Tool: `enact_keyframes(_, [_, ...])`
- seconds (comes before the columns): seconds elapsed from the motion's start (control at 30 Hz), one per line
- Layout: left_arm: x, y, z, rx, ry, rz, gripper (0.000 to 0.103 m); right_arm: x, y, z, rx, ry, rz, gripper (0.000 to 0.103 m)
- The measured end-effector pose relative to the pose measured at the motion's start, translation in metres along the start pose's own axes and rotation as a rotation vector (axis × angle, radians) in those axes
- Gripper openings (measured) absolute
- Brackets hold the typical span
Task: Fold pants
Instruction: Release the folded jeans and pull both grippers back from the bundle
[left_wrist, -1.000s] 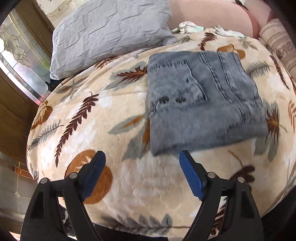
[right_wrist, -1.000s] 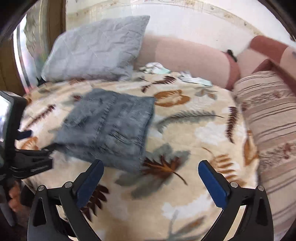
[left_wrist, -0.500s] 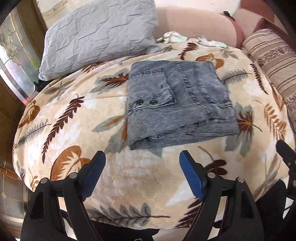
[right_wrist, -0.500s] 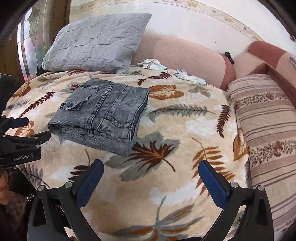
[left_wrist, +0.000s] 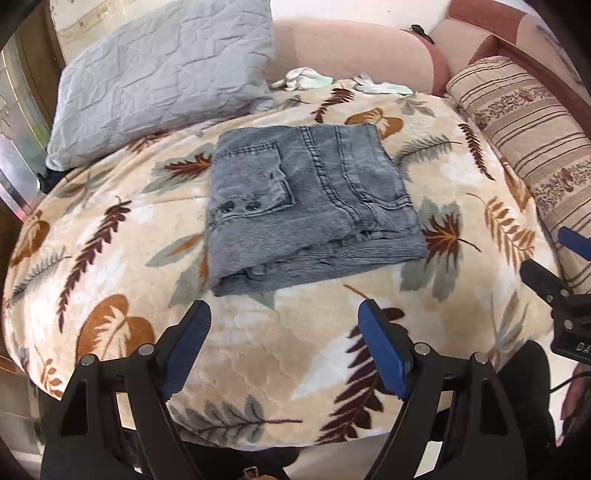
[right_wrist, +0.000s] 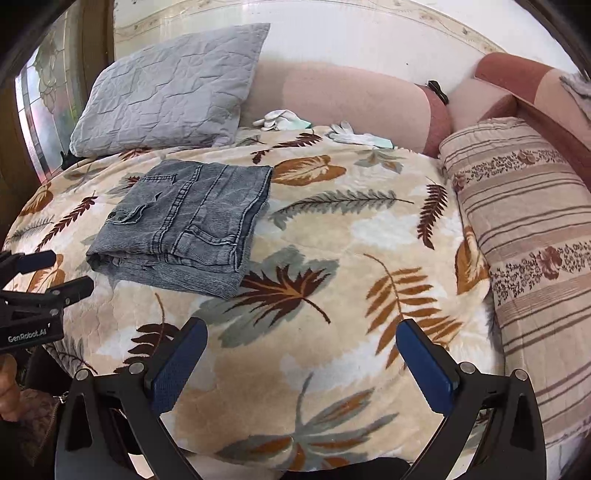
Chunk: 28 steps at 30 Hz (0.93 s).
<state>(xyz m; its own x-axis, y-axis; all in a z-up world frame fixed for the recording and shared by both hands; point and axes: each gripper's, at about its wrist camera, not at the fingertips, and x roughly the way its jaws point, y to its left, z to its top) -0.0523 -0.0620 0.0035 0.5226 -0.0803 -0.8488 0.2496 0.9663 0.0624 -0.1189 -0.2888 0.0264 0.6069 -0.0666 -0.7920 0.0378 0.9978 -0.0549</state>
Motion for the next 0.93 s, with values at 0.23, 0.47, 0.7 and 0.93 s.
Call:
enact_keyframes(0.23, [-0.002, -0.008, -0.001, 0.015, 0.007, -0.026, 0.083, 0.002, 0.001, 0.000, -0.002, 0.013, 0.005, 0.103])
enact_keyframes(0.47, [-0.001, -0.012, 0.000, 0.019, 0.009, -0.045, 0.083, 0.004, 0.000, 0.000, 0.003, 0.020, 0.001, 0.103])
enact_keyframes(0.7, [-0.011, -0.017, 0.004, 0.039, -0.031, -0.038, 0.084, 0.004, -0.002, 0.001, 0.005, 0.023, 0.000, 0.103])
enact_keyframes(0.93, [-0.008, -0.017, 0.006, 0.045, -0.026, 0.011, 0.084, 0.004, 0.001, 0.007, -0.037, 0.015, -0.004, 0.103])
